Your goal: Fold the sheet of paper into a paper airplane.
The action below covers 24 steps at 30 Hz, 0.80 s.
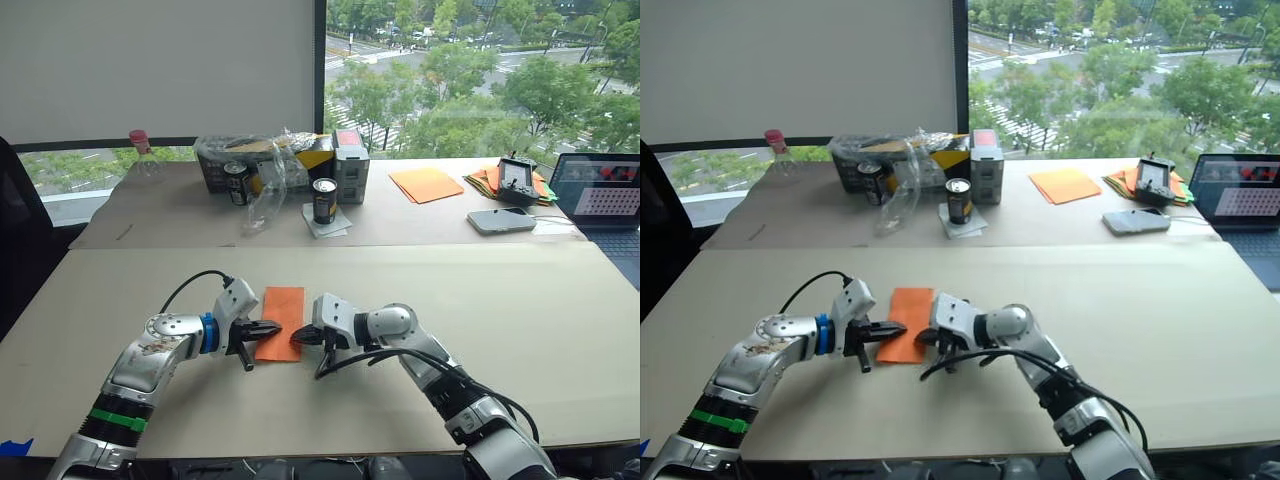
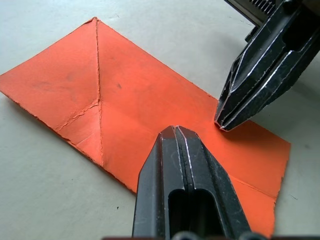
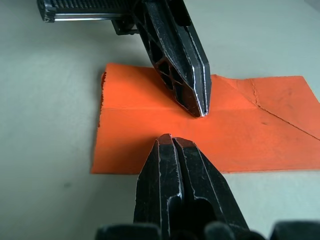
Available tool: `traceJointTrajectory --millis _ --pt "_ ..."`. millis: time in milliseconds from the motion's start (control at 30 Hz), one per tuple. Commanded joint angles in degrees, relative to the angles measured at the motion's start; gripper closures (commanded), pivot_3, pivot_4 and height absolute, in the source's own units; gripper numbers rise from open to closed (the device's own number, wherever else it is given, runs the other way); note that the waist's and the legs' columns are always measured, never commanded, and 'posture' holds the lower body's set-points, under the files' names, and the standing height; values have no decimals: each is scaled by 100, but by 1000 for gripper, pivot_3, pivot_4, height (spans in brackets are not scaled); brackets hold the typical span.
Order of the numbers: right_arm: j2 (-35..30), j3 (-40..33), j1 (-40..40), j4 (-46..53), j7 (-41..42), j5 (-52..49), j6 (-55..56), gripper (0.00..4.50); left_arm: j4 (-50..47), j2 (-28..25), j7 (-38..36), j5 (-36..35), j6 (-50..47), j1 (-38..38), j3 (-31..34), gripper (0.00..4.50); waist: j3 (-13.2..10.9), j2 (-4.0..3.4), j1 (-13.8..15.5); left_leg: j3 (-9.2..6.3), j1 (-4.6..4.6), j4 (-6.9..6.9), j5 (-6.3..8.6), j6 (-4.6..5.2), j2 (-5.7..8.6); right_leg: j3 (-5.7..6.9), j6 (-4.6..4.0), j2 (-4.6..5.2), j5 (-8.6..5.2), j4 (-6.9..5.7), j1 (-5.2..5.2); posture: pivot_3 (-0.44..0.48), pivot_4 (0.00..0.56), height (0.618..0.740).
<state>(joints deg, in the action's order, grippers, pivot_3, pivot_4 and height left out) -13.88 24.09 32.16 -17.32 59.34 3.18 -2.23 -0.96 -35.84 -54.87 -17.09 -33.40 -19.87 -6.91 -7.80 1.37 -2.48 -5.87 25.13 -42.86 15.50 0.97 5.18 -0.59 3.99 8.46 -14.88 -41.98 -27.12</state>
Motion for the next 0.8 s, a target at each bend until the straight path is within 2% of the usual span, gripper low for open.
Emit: traceJointTrajectory --millis 33,367,500,700,800 --pt "-245 423 -391 267 341 139 -549 4500 -156 -119 -60 -10 -58 47 11 4472 0 0 6 0 0 0 0 0 0 1 0 0 0 0 0 0 150 670" --pt "-573 804 -869 1343 431 220 -1457 4500 -255 -208 -127 -129 -179 141 56 4472 2 1 10 0 -5 4 3 3 -1 1 0 1 -6 5 6 0 150 670" --pt "-628 458 -636 1783 322 -54 -1824 4500 -323 -206 -178 -334 -224 172 226 4472 2 1 11 0 -5 4 4 4 -1 2 0 1 -7 10 9 0 150 670" --pt "-910 -114 -401 2551 351 -627 -2420 4500 -501 -161 -131 -963 -488 82 866 4472 -2 2 63 -2 1 2 4 4 1 5 0 5 -7 16 7 0 150 670" --pt "-1250 -575 -296 3053 455 -1051 -2855 4500 -383 -292 61 -1177 -762 -73 1332 4472 -8 3 71 -2 7 2 4 5 0 5 0 6 -7 19 3 0 150 670"
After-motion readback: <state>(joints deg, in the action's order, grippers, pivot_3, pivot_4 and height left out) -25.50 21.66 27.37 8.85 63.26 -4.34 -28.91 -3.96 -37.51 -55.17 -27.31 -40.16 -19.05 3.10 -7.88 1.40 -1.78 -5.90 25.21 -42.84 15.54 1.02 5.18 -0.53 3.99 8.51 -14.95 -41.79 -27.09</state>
